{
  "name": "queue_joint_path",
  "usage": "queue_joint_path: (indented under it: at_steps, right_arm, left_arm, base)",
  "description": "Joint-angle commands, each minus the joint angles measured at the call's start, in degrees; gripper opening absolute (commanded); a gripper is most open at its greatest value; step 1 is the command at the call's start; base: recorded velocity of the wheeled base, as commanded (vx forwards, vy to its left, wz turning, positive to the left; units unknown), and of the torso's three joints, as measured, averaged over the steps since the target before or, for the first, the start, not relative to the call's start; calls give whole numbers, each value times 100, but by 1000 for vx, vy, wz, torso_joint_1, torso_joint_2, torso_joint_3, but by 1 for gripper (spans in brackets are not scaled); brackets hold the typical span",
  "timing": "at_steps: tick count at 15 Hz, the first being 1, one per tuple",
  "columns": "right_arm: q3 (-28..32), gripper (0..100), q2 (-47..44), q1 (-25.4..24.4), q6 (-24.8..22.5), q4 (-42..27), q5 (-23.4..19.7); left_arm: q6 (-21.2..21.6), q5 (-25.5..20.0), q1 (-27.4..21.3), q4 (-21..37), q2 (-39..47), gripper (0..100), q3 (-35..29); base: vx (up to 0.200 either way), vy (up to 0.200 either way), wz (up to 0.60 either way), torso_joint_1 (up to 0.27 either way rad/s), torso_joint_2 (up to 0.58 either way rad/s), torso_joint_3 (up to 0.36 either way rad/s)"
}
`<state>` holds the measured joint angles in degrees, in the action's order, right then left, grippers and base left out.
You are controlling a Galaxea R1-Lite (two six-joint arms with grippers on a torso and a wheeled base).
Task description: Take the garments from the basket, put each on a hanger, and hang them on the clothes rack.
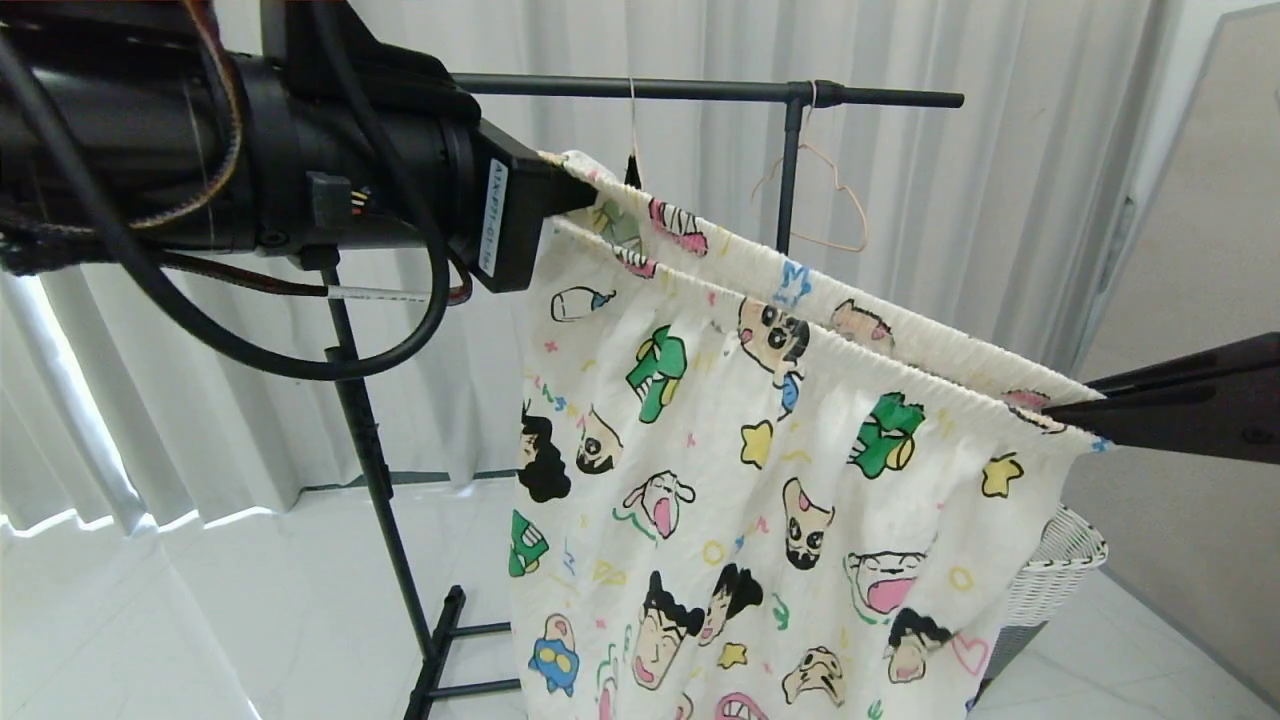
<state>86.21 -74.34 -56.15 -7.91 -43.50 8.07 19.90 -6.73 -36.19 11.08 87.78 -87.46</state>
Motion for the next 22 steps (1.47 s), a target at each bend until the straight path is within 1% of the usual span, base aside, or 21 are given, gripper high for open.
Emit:
queue_joint_path:
  at_steps: [1, 6, 8, 9, 10, 11, 12, 13, 14, 15, 17, 20, 22]
  right_arm:
    - [36, 0, 7, -168, 0, -1, 2]
    - [89, 0, 7, -115, 27, -10, 10]
    - [98, 0, -72, 157, 27, 25, 2]
    - [185, 0, -213, 465, 27, 351, 2]
    - [309, 0, -397, 649, 27, 579, -7]
    - [414, 0, -485, 711, 27, 641, -7]
    - [774, 0, -784, 772, 27, 702, -16]
    - [1029, 0, -995, 790, 27, 720, -51]
    - [1117, 0, -1065, 790, 27, 720, -69]
    - [1416, 0, -1338, 790, 27, 764, -121]
    - [1600, 0, -1575, 790, 27, 939, -121]
    - [1653, 0, -1636, 790, 27, 931, -121]
    - [1644, 0, -1557, 825, 35, 869, -113]
  left_arm:
    - [6, -65, 7, -27, 186, 0, -158]
    - [-30, -65, 69, -18, 151, 0, -158]
    - [-91, -65, 60, 17, 81, 0, -140]
    - [-267, -101, 25, 237, -95, 0, -70]
    - [-407, -232, -98, 527, -288, 0, -8]
    - [-478, -338, -160, 685, -385, 0, 27]
    - [-636, -654, -327, 1177, -693, 0, 132]
    - [-698, -874, -511, 1529, -912, 0, 290]
    - [-706, -944, -599, 1608, -983, 0, 370]
    - [-715, -1085, -925, 1660, -1255, 0, 818]
    - [-706, -1085, -1267, 1660, -1484, 0, 1266]
    - [-706, -1085, -1311, 1660, -1527, 0, 1354]
    - [-698, -1050, -1153, 1652, -1475, 0, 1292]
  base:
    - [0, 0, 0, 0, 0, 0]
    - [0, 0, 0, 0, 0, 0]
    - [0, 0, 0, 0, 0, 0]
    - [0, 0, 0, 0, 0, 0]
    - [0, 0, 0, 0, 0, 0]
    - [0, 0, 0, 0, 0, 0]
    - [0, 0, 0, 0, 0, 0]
    - [0, 0, 0, 0, 0, 0]
    - [0, 0, 0, 0, 0, 0]
    - [0, 0, 0, 0, 0, 0]
    - [0, 0, 0, 0, 0, 0]
    - [0, 0, 0, 0, 0, 0]
    - [0, 0, 0, 0, 0, 0]
